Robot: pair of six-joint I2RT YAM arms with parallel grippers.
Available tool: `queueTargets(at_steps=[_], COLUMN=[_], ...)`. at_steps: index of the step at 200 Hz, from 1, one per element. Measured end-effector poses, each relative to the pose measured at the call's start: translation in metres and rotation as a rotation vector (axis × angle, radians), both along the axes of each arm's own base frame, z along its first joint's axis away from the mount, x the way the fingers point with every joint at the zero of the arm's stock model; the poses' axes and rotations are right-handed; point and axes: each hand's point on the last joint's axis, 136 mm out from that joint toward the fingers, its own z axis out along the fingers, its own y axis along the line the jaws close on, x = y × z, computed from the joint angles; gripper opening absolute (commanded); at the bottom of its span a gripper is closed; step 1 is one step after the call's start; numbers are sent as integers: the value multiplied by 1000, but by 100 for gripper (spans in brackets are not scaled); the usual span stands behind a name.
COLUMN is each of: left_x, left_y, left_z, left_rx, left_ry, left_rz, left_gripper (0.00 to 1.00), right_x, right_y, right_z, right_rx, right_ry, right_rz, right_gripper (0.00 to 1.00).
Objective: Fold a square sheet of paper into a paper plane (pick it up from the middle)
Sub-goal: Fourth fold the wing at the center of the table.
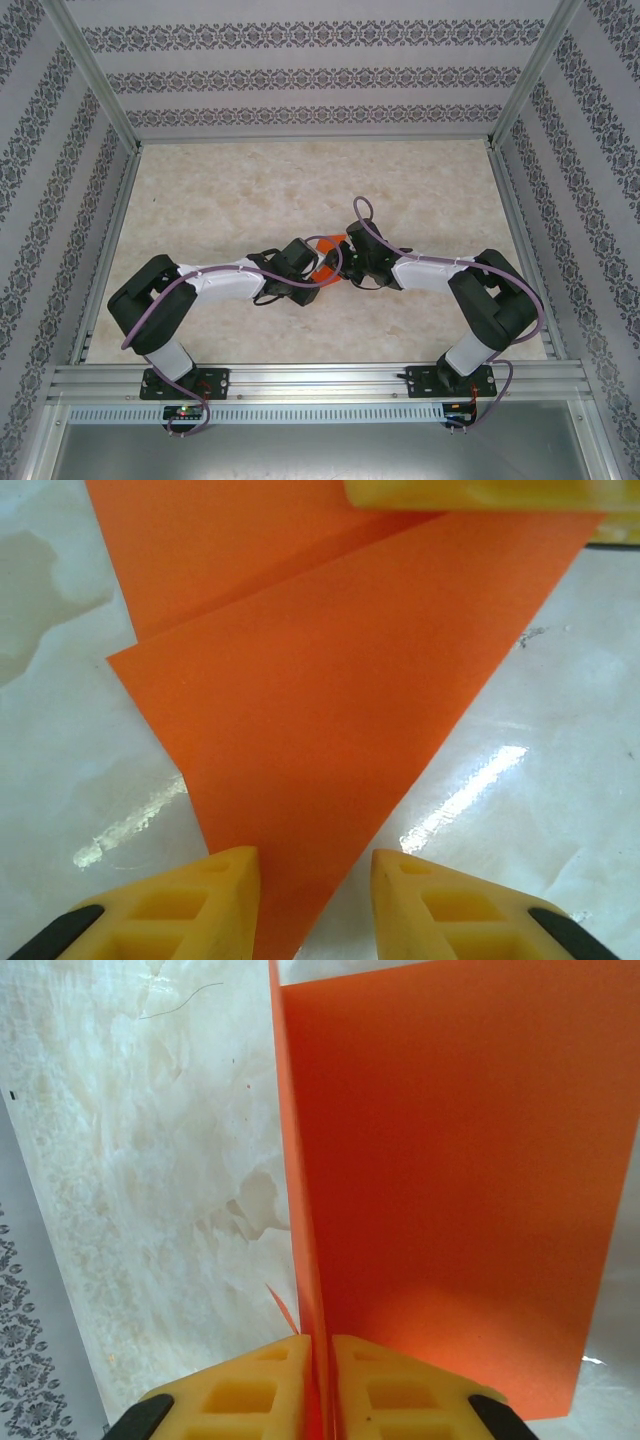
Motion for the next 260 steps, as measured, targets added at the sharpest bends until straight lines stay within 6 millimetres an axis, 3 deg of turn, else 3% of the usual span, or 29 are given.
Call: queueTargets(at_steps=[138, 260], left_x=[1, 3], left_y=[-1, 1], left_z=[1, 1], left_rx=[8, 31], left_ry=[-21, -47], left_rz=[-13, -27], left_gripper=[40, 17], right_x=[3, 2], right_y=[4, 1], right_z=[4, 2], right_rx=[16, -1], right_ry=[5, 17], right_rz=[7, 13], right_gripper=[8, 13])
